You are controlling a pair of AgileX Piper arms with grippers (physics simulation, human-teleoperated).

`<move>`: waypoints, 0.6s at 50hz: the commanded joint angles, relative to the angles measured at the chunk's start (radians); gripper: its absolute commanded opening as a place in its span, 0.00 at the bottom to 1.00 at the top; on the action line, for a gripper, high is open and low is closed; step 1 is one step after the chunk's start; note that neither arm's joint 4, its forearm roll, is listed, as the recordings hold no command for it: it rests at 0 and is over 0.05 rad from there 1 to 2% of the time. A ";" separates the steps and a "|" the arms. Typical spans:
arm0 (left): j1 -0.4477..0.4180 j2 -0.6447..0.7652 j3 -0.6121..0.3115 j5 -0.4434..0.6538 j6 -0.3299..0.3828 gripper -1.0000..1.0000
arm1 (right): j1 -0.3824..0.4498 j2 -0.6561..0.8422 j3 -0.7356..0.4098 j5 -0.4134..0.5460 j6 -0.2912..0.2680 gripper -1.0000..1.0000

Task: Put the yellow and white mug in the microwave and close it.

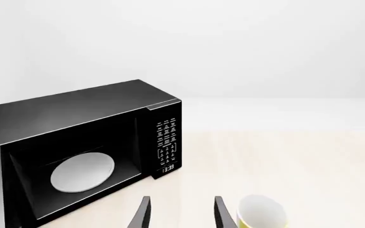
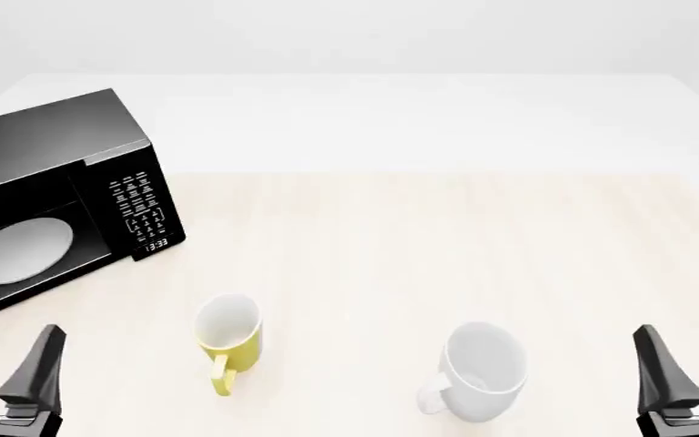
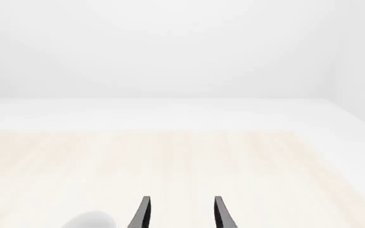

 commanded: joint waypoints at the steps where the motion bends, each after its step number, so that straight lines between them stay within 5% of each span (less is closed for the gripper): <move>1: -0.006 -0.001 -0.005 0.003 0.007 1.00 | 0.000 0.005 -0.003 -0.001 0.000 1.00; 21: -0.051 -0.001 -0.031 0.027 0.040 1.00 | 0.000 0.006 -0.003 -0.001 0.000 1.00; 30: -0.118 -0.002 -0.100 0.154 0.018 1.00 | 0.000 0.006 -0.003 -0.001 0.000 1.00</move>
